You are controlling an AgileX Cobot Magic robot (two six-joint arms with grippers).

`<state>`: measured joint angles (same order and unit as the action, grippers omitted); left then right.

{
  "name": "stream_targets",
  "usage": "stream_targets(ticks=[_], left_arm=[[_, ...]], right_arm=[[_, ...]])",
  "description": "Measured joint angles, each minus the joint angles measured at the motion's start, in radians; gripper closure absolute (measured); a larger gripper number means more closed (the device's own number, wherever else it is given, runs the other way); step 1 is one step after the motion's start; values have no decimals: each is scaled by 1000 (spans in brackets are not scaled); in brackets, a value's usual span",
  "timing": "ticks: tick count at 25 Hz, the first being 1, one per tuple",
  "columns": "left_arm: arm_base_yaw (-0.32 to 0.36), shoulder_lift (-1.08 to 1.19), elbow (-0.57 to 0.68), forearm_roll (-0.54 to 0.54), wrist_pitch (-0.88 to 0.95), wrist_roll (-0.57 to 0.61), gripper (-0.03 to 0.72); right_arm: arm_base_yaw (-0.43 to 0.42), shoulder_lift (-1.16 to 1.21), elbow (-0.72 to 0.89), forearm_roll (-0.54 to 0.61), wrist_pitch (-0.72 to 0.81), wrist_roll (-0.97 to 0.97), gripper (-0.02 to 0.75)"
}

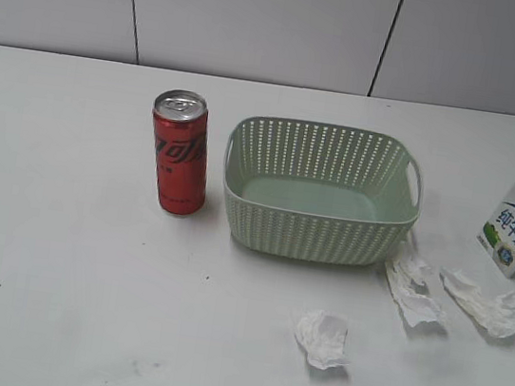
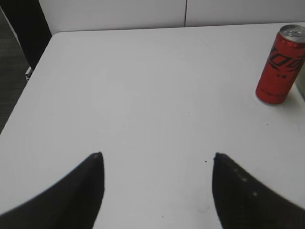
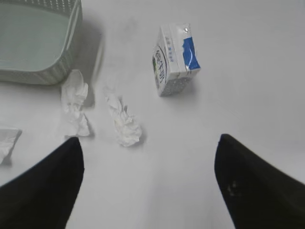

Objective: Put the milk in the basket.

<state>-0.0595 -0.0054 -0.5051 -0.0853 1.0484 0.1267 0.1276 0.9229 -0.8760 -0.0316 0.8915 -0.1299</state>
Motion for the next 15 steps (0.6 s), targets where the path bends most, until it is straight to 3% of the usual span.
stream_targets(ticks=[8,15], left_arm=[[0,0,0,0,0,0,163],[0,0,0,0,0,0,163]], right_arm=[[-10,391,-243,25,58,-66,72],[-93,635,-360,32,77,-170,78]])
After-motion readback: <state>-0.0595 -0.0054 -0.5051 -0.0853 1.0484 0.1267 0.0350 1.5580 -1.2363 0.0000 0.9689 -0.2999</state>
